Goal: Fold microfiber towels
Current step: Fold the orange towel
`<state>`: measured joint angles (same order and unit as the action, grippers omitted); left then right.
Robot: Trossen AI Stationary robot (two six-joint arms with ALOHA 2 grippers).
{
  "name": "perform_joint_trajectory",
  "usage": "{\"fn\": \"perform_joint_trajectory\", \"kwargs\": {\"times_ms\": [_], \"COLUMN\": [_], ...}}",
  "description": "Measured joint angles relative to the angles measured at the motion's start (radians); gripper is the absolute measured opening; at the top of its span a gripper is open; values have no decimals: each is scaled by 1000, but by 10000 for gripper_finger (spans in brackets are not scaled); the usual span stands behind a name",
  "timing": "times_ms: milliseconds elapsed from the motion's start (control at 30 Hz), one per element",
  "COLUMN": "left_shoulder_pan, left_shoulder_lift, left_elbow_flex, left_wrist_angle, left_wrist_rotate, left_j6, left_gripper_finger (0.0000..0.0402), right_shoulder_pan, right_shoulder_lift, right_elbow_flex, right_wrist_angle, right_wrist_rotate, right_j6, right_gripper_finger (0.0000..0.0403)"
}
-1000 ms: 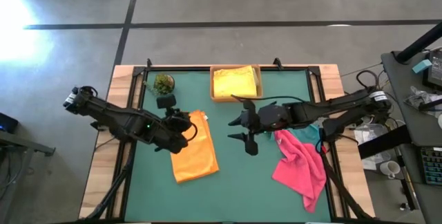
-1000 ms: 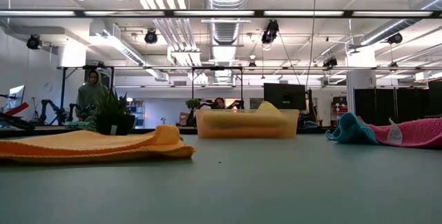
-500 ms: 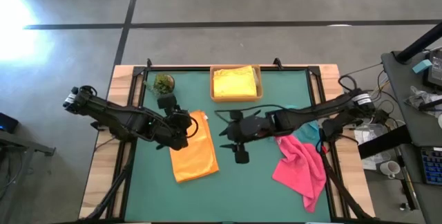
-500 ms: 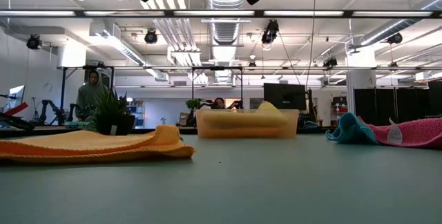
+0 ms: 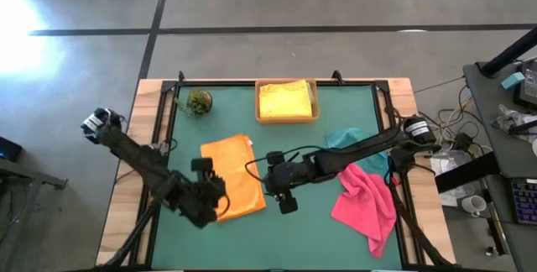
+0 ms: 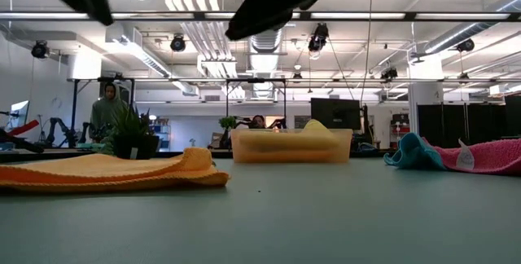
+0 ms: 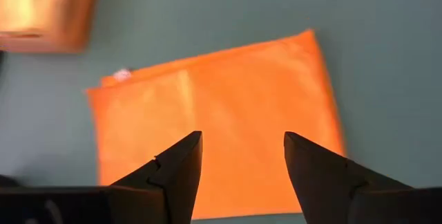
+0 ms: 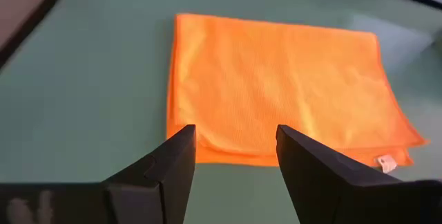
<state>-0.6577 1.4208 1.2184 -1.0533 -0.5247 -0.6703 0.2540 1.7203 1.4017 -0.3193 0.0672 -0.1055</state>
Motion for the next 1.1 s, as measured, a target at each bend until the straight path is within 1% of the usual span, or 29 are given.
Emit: {"fn": "perform_joint_trajectory", "kwargs": {"times_ms": [100, 267, 367, 467, 600, 700, 800, 933, 1100], "left_shoulder_pan": [-71, -147, -161, -165, -174, -183, -187, -187, -187], "left_shoulder_lift": [42, 133, 187, 233, 277, 299, 317, 348, 386], "left_elbow_flex": [-17, -18, -18, -18, -25, -39, -46, -51, -61], "left_wrist_angle": [38, 116, 157, 159, 163, 189, 230, 227, 232], "left_wrist_rotate": [1, 19, 74, 113, 151, 167, 169, 167, 164], "left_j6": [-35, -32, -40, -103, -129, -150, -155, -156, -162], "left_gripper_finger": [189, 189, 189, 189, 189, 189, 189, 189, 189], "right_shoulder_pan": [2, 5, 11, 21, 29, 28, 27, 27, 21], "right_shoulder_lift": [22, 69, 114, 149, 199, 250, 293, 315, 315], "right_elbow_flex": [0, 0, -1, 5, 38, 74, 111, 133, 128], "right_wrist_angle": [9, 40, 79, 124, 126, 123, 123, 125, 111], "right_wrist_rotate": [-1, -97, -124, -128, -140, -175, -180, -181, -181], "right_j6": [0, -18, -43, -55, -101, -106, -117, -132, -134], "right_gripper_finger": [192, 192, 192, 192, 192, 192, 192, 192, 192]}}
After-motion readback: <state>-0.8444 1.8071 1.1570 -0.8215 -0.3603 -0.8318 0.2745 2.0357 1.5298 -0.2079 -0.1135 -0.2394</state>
